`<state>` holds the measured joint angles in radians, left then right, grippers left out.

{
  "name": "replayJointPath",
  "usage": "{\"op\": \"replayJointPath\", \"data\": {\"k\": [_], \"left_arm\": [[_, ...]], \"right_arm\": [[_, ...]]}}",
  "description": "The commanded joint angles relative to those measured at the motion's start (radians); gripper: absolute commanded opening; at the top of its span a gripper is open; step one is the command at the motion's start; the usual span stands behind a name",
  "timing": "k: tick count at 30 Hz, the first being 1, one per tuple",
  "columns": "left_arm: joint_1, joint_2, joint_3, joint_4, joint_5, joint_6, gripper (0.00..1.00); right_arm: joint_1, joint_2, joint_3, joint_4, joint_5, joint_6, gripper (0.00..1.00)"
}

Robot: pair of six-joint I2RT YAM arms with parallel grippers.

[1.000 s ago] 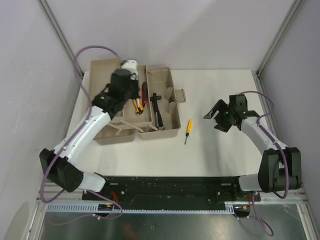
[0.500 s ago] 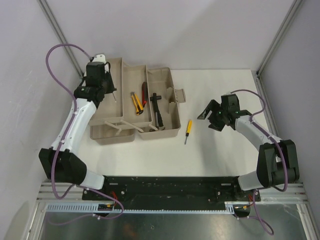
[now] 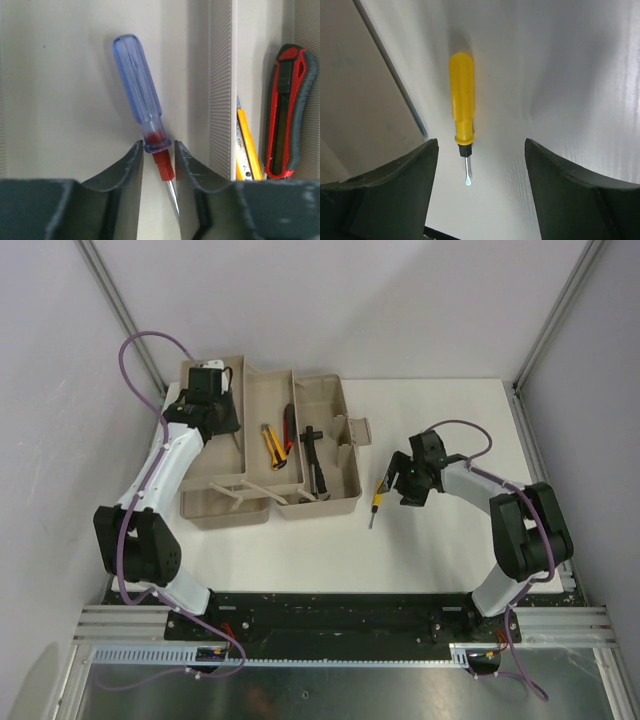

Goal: Pack the tool kit

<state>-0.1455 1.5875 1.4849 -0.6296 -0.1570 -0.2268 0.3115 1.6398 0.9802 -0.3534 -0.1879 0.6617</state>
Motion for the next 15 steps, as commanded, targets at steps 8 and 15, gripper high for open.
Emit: {"op": "replayJointPath", "data": {"k": [8, 15], "left_arm": [[0.005, -0.061, 0.078, -0.035, -0.096, -0.043, 0.62], [0.004, -0.153, 0.125, -0.035, -0.114, -0.066, 0.79]], "right_arm": [[0.131, 0.128, 0.171, -0.064, 0.283, -0.031, 0.67], [0.173, 0.191, 0.249, -0.080, 0.346, -0.018, 0.60]]}}
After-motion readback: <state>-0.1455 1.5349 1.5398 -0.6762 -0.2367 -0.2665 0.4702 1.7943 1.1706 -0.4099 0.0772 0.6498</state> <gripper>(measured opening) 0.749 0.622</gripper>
